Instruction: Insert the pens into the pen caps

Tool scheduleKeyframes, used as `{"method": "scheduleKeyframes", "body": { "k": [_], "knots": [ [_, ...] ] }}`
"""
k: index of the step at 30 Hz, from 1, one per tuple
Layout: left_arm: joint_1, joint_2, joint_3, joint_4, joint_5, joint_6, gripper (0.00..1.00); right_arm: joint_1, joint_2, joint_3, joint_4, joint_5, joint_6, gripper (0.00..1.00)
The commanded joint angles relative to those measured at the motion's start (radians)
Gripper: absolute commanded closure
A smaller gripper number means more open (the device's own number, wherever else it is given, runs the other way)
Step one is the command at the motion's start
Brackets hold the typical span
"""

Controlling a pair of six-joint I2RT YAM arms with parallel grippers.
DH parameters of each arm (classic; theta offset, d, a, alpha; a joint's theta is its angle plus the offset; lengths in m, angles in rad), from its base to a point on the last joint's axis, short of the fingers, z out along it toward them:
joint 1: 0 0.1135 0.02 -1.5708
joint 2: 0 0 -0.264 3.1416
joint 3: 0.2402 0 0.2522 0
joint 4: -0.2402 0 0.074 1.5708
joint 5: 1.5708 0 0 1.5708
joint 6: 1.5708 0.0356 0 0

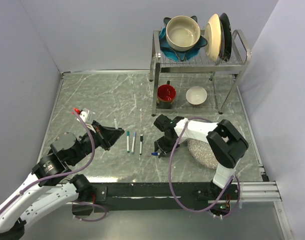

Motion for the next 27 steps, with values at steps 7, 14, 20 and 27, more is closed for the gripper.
{"method": "scheduleKeyframes", "body": {
  "k": [7,14,20,27],
  "knots": [
    [-0.004,-0.004,-0.004,0.016,0.029,0.018,0.99,0.009,0.048,0.049,-0.043,-0.009,0.010,0.61],
    [-0.004,-0.007,-0.005,0.013,0.025,0.018,0.99,0.021,0.065,0.028,0.001,-0.025,0.020,0.73],
    [-0.005,-0.009,-0.005,0.011,0.014,0.019,0.99,0.026,0.064,-0.003,0.139,-0.020,-0.099,1.00],
    [-0.008,0.031,0.004,0.008,0.034,0.030,0.99,0.043,-0.116,-0.076,0.305,0.105,-0.271,1.00]
  ]
}}
